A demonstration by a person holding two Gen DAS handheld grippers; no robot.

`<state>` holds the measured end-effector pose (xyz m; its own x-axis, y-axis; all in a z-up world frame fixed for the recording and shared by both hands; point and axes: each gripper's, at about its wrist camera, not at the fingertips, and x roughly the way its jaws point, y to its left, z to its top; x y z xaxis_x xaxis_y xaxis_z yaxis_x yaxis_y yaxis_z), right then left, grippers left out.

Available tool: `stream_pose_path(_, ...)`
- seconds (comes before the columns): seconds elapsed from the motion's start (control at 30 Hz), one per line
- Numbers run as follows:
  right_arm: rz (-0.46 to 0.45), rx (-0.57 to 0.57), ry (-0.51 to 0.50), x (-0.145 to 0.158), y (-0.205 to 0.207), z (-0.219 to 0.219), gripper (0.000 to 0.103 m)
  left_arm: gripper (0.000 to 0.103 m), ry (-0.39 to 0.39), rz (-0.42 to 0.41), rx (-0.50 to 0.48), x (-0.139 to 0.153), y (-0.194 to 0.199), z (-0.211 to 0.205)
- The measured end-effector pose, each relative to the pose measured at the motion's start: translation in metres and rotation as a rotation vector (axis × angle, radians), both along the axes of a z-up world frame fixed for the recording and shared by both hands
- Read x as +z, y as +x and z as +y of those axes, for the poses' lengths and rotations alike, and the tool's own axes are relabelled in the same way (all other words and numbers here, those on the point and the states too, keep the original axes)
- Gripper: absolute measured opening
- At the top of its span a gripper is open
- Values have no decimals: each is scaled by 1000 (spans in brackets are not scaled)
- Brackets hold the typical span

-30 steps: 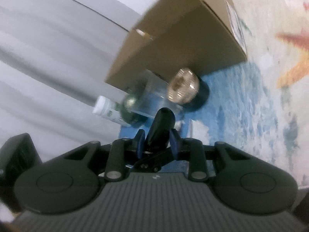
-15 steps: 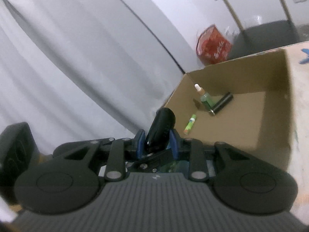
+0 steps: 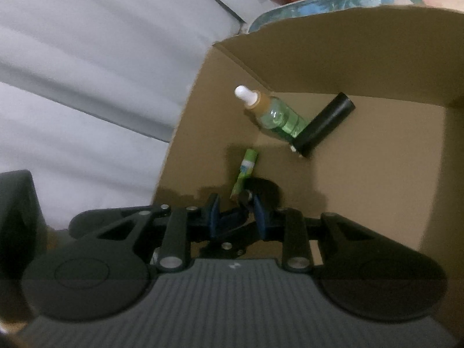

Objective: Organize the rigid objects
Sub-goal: 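Carry the black oval case into the box and open the right gripper, then withdraw the right gripper from the box back toward the table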

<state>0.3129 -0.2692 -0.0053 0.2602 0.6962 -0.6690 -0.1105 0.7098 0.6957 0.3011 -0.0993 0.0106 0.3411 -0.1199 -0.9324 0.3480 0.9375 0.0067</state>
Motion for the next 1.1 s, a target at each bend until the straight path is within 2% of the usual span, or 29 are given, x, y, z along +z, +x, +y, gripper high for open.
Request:
stream_pose_path(0.2,-16,4,-18,3,3,0,29,30,-24,-42,-3,12,-8,3)
stream_pose_path(0.23,-26,3,-17,6,0,-1,29,35,-26,-62,-5,17,-13,3)
stream_pose_path(0.33,-52,-4,-18,15,-7,-2,29,39,-30,-129,-19,34,-28,4)
stream_pose_path(0.47,-106,-20,3,32,-31,-18,30,43,-97,-185,-35,61,-55,13)
stream_pose_path(0.6,-173,-48,46,58,-70,-45,30,45,-146,-253,-43,81,-89,25)
stream_pose_path(0.73,-227,-79,96,75,-114,-70,30,48,-229,-294,-34,95,-126,43)
stream_pose_path(0.8,-257,-92,127,85,-141,-80,31,50,-269,-315,-26,97,-150,54)
stream_pose_path(0.9,-297,-103,172,91,-181,-88,32,59,-317,-327,-15,93,-183,71)
stream_pose_path(0.97,-315,-103,201,88,-206,-89,33,64,-322,-326,9,86,-201,82)
stream_pose_path(1.1,-294,-93,247,65,-247,-81,38,77,-266,-308,67,66,-227,102)
